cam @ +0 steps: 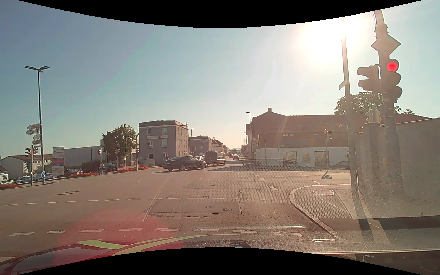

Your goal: Follow the waypoints while adhering to traffic rules and regulations

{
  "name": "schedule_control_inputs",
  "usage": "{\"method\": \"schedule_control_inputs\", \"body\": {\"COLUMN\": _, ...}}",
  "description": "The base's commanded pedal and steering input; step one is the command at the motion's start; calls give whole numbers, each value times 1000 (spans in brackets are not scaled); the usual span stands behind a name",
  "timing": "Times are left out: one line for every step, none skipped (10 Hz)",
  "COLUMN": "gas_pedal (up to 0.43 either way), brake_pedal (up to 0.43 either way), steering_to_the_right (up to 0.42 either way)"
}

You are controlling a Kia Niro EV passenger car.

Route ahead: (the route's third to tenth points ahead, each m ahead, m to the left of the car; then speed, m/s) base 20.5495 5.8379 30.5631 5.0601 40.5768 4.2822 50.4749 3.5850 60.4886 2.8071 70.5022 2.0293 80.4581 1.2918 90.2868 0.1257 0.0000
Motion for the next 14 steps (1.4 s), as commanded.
{"method": "schedule_control_inputs", "body": {"gas_pedal": 0, "brake_pedal": 268, "steering_to_the_right": 1}}
{"method": "schedule_control_inputs", "body": {"gas_pedal": 0, "brake_pedal": 268, "steering_to_the_right": 0}}
{"method": "schedule_control_inputs", "body": {"gas_pedal": 0, "brake_pedal": 268, "steering_to_the_right": 0}}
{"method": "schedule_control_inputs", "body": {"gas_pedal": 0, "brake_pedal": 268, "steering_to_the_right": 0}}
{"method": "schedule_control_inputs", "body": {"gas_pedal": 0, "brake_pedal": 268, "steering_to_the_right": 0}}
{"method": "schedule_control_inputs", "body": {"gas_pedal": 0, "brake_pedal": 268, "steering_to_the_right": 0}}
{"method": "schedule_control_inputs", "body": {"gas_pedal": 0, "brake_pedal": 262, "steering_to_the_right": 0}}
{"method": "schedule_control_inputs", "body": {"gas_pedal": 0, "brake_pedal": 268, "steering_to_the_right": 0}}
{"method": "schedule_control_inputs", "body": {"gas_pedal": 0, "brake_pedal": 268, "steering_to_the_right": 0}}
{"method": "schedule_control_inputs", "body": {"gas_pedal": 0, "brake_pedal": 268, "steering_to_the_right": 0}}
{"method": "schedule_control_inputs", "body": {"gas_pedal": 0, "brake_pedal": 268, "steering_to_the_right": 0}}
{"method": "schedule_control_inputs", "body": {"gas_pedal": 0, "brake_pedal": 268, "steering_to_the_right": 0}}
{"method": "schedule_control_inputs", "body": {"gas_pedal": 0, "brake_pedal": 262, "steering_to_the_right": 0}}
{"method": "schedule_control_inputs", "body": {"gas_pedal": 0, "brake_pedal": 268, "steering_to_the_right": 0}}
